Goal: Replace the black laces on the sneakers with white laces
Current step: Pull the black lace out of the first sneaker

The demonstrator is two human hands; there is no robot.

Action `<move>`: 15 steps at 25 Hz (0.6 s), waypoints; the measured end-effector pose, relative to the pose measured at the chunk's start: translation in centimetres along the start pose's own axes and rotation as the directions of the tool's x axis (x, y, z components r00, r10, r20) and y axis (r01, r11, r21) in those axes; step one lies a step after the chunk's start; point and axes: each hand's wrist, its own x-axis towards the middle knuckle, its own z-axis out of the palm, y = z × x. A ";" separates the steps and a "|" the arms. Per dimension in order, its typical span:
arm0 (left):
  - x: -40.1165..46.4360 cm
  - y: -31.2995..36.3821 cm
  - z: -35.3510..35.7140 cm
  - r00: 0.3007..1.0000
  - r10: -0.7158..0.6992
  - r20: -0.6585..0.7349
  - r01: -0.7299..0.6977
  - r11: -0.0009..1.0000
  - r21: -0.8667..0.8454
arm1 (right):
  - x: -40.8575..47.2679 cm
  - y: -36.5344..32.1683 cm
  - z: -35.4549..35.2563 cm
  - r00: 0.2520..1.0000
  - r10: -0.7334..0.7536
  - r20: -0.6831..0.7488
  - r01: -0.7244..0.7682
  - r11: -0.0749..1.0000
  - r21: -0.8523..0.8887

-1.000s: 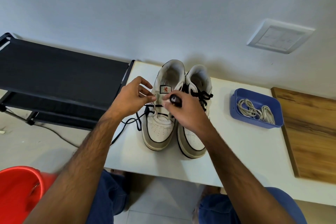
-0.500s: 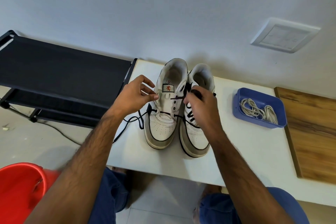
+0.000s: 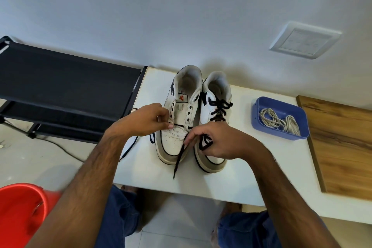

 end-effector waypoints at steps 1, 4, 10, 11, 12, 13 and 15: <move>-0.1 -0.1 -0.1 1.000 0.029 -0.008 -0.029 0.999 -0.016 | 0.2 -0.1 0.1 0.998 0.028 -0.061 -0.026 0.999 0.021; -0.4 -0.3 -0.4 0.995 0.053 -0.082 -0.059 0.996 -0.068 | 1.0 -0.6 0.7 0.952 0.055 -0.300 -0.039 0.998 0.058; -1.2 -0.7 -0.9 0.984 -0.090 -0.154 0.016 0.906 -0.424 | 2.4 -1.3 1.3 0.966 0.116 -0.230 -0.157 0.973 -0.169; -1.2 -0.8 -0.9 0.980 -0.113 -0.165 0.024 0.886 -0.463 | 2.5 -1.4 1.2 0.968 0.124 -0.218 -0.161 0.974 -0.161; -1.1 -0.7 -0.9 0.976 -0.122 -0.182 0.025 0.887 -0.460 | 2.5 -1.5 1.1 0.970 0.131 -0.205 -0.161 0.977 -0.140; -1.0 -0.6 -0.7 0.971 -0.118 -0.206 0.021 0.906 -0.423 | 2.4 -1.6 1.0 0.972 0.133 -0.192 -0.155 0.982 -0.108; -0.8 -0.3 -0.6 0.964 -0.093 -0.249 0.000 0.936 -0.352 | 1.9 -1.3 0.5 0.982 0.119 -0.149 -0.125 0.992 -0.033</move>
